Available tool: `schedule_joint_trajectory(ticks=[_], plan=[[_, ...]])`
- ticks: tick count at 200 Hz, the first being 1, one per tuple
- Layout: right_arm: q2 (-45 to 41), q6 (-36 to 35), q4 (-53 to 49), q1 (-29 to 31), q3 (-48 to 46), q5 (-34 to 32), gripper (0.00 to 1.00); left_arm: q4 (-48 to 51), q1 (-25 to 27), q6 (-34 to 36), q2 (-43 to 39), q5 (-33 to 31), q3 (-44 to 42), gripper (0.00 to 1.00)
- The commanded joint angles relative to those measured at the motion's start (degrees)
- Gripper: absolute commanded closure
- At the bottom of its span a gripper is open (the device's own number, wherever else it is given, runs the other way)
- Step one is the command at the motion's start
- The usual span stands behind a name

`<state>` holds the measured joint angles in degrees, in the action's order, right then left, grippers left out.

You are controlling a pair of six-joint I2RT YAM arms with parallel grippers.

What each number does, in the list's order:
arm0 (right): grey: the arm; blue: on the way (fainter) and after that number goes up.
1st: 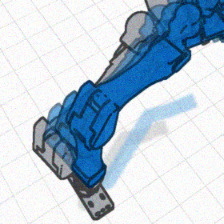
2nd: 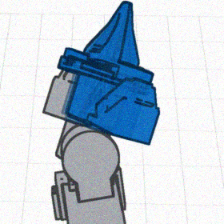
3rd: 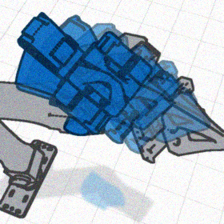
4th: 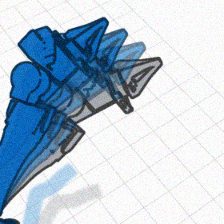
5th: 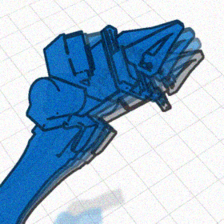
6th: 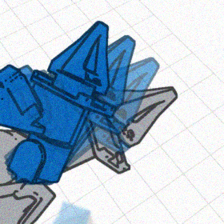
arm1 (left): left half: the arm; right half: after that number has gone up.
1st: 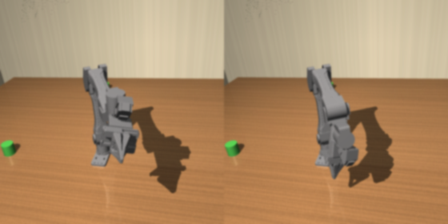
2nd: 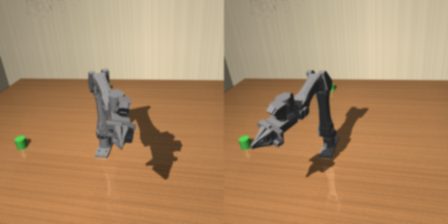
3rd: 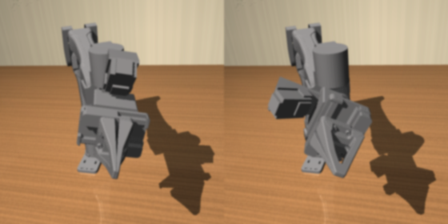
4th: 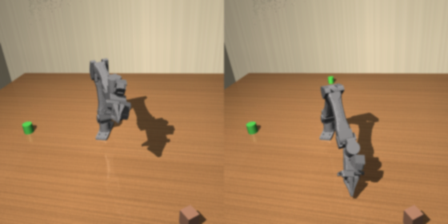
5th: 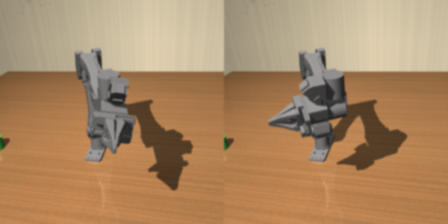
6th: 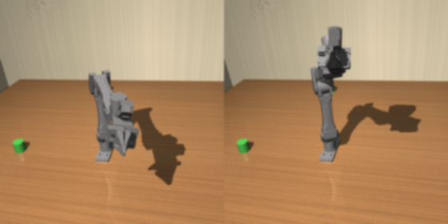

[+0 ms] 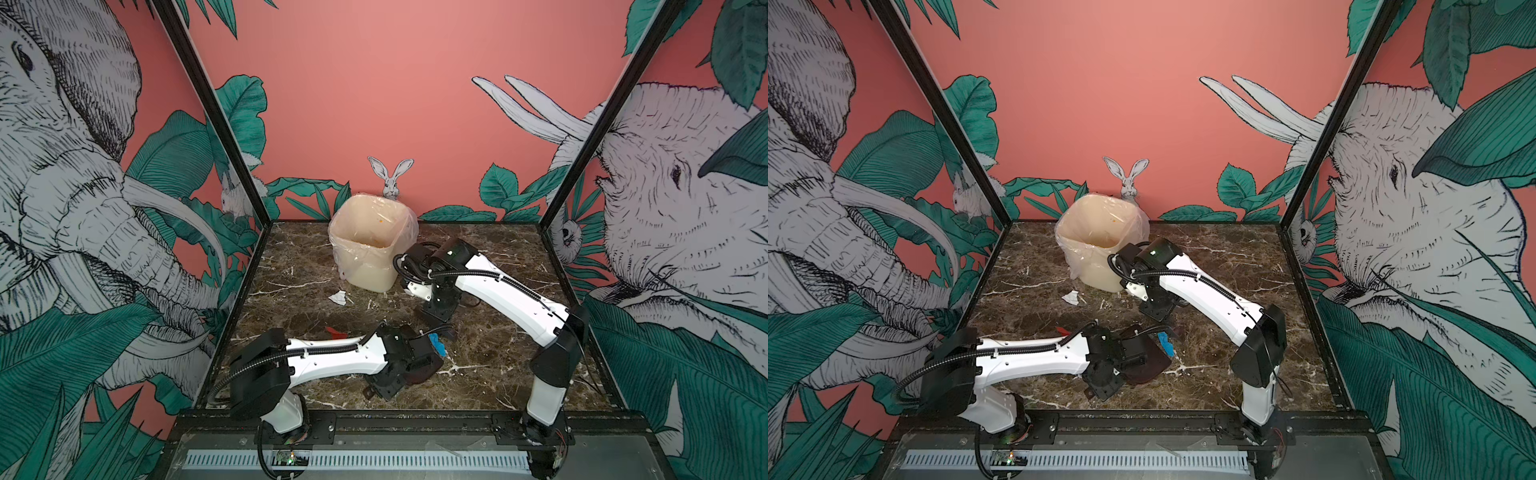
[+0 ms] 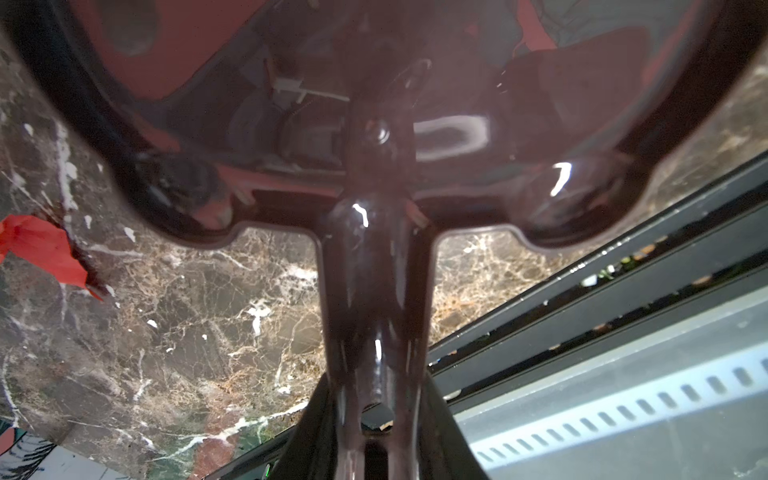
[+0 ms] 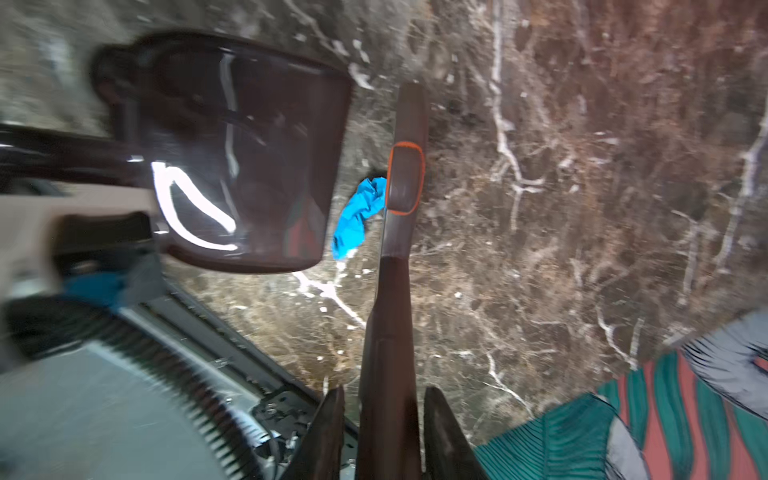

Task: Sweep away the paper scraps from the table
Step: 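Push the blue scrap with the right brush into the maroon dustpan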

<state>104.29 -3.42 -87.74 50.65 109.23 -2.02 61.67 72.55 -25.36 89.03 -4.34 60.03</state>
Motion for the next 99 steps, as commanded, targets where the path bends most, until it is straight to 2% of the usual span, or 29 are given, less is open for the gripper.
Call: schedule_joint_trajectory(ticks=[1,22,64,81,99], plan=[[-4.6,1.85,-0.7,0.94,2.67,9.78,1.0,1.27,-0.31,0.4,-0.57,0.21,0.53,1.0],[-6.24,2.1,-0.86,0.9,3.82,9.84,1.0,0.54,-0.31,0.32,-0.54,0.51,0.34,1.0],[-7.57,2.45,-2.48,-2.58,2.98,-0.96,1.0,-0.85,-0.31,0.8,-0.18,1.0,0.28,1.0],[-6.91,2.15,-3.39,-3.24,0.3,-5.22,1.0,-1.18,-0.37,1.0,-0.22,0.87,0.39,1.0],[-6.31,1.93,-2.38,-3.37,-4.78,-5.53,1.0,-1.48,-0.31,1.08,-0.05,0.86,0.42,1.0]])
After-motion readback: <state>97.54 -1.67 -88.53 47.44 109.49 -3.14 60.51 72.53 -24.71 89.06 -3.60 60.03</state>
